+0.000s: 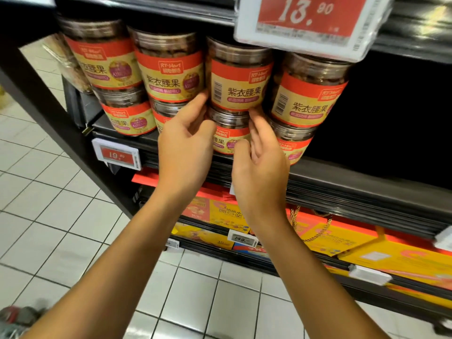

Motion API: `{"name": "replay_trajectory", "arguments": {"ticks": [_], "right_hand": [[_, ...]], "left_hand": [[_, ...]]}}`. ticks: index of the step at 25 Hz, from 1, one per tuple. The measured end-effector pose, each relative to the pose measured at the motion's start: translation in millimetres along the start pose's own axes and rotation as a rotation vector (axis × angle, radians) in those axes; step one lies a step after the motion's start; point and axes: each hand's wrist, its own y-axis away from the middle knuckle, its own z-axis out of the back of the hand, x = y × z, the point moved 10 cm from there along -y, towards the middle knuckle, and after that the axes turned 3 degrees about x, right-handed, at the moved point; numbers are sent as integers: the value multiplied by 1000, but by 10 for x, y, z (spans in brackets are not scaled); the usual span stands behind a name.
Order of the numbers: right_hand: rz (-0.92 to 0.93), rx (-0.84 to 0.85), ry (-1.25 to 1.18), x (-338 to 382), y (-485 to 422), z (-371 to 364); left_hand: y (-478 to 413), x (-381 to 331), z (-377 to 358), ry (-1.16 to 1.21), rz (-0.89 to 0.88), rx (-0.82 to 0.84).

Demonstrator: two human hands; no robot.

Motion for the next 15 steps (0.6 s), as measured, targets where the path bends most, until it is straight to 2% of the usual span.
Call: {"name": "replay_trajectory", "arguments": {"ticks": [3, 6, 8, 10, 12, 15], "right_hand": [[22, -82, 15, 28, 66, 229], [159, -250, -36, 138, 30, 841], [-7, -302, -69, -108, -183, 1127], [-196, -212, -114, -359, -397, 1108], [-220, -123, -121, -422, -482, 979], [-181, -83, -99, -462, -456, 929]], "left_hand": [[28, 73, -8, 20, 38, -26], [295, 79, 29, -27, -6, -145], [477, 66, -246, -54, -27, -42], [542, 119, -651, -52, 13, 106], [512, 191, -851, -56, 66, 131], [498, 247, -878, -46, 64, 131]]}}
